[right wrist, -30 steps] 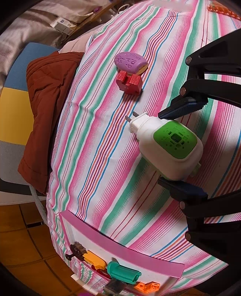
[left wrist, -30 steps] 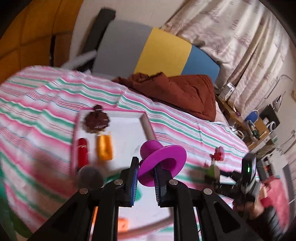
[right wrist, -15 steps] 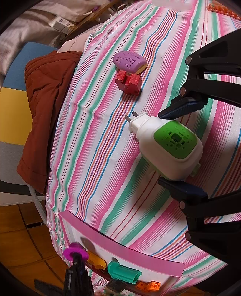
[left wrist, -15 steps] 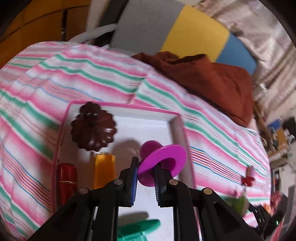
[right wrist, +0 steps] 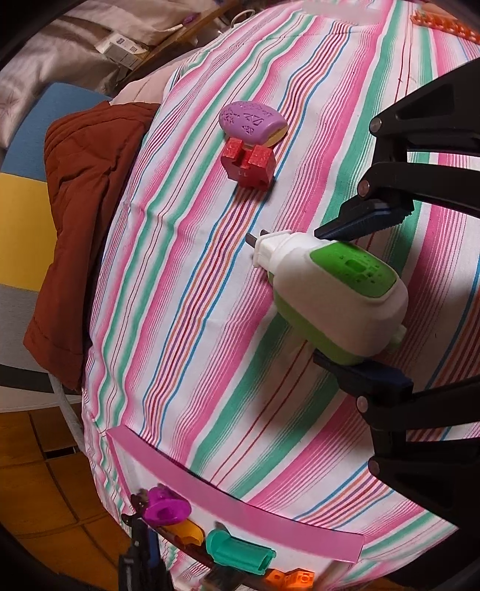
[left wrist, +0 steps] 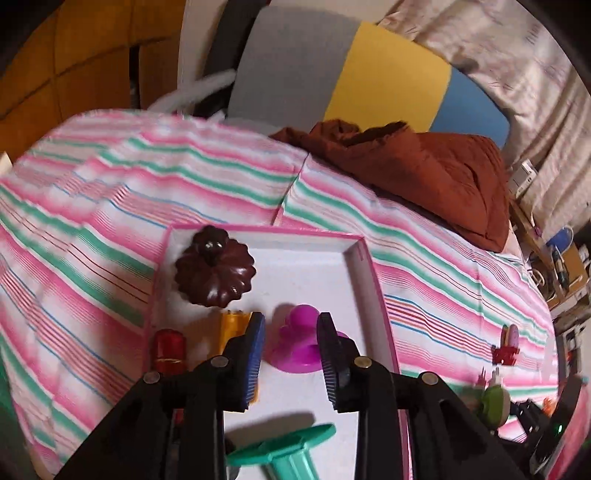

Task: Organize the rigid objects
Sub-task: 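Carry the magenta toy onto the tray with the left tool and release it, then carry the white-green plug toy toward the tray with the right tool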

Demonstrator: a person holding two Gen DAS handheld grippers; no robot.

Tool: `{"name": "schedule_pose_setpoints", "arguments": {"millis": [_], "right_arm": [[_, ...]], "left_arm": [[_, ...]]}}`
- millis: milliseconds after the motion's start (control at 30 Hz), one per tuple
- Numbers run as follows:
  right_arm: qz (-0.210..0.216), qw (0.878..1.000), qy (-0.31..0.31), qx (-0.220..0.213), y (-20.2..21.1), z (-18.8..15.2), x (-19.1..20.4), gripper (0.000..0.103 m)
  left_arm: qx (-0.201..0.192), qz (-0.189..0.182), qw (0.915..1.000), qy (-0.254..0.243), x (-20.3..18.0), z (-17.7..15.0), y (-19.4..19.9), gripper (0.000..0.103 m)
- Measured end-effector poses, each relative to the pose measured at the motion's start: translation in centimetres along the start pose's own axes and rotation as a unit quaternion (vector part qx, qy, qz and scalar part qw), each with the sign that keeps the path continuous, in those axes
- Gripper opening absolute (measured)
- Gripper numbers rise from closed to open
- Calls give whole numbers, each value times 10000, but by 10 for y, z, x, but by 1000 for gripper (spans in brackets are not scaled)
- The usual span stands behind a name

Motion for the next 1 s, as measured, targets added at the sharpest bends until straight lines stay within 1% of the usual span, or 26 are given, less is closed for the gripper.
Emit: {"name": "schedule_pose_setpoints", "arguments": {"millis": [133, 233, 300, 433, 500, 567, 633, 767, 1000], "right_arm": [[99, 9999, -112, 4, 0, 1, -4, 59], [208, 9994, -258, 51, -1, 2, -7, 59], [328, 9984, -444, 76, 1, 4, -11, 60], [640, 9932, -969, -41, 8, 8, -23, 60], [652, 9911, -1164, -39, 7, 9, -30, 60], [642, 9899, -1264, -81, 8, 9, -33, 60], [659, 9895, -1284, -85, 7, 10, -33, 60], [607, 9910, -1193, -104, 7, 11, -31, 59], [441, 9945, -938, -173, 8, 10, -27, 59]], "left_arm": [[-374, 38, 9988, -323, -7, -6, 29, 28], [-552, 53, 9972, -504, -10, -16, 45, 28], [-578, 14, 9967, -562, -11, -29, 56, 28], [-700, -29, 9953, -668, -12, -51, 74, 28], [-690, -61, 9952, -693, -11, -61, 79, 28], [-596, -114, 9958, -690, -9, -71, 80, 29], [-525, -119, 9961, -696, -5, -80, 82, 29], [-551, 45, 9959, -710, 4, -93, 89, 29], [-748, 240, 9945, -697, 14, -103, 107, 29]]}}
Point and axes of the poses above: each gripper's, at about its wrist camera, not at the fingertips, and y roughly against the way its jaws point, x to its left, z to its top, the point moved 5 cm from there along -y, roughly the way its jaws point, and after that the axes turned 2 degrees about -y, right-handed, at the moved point
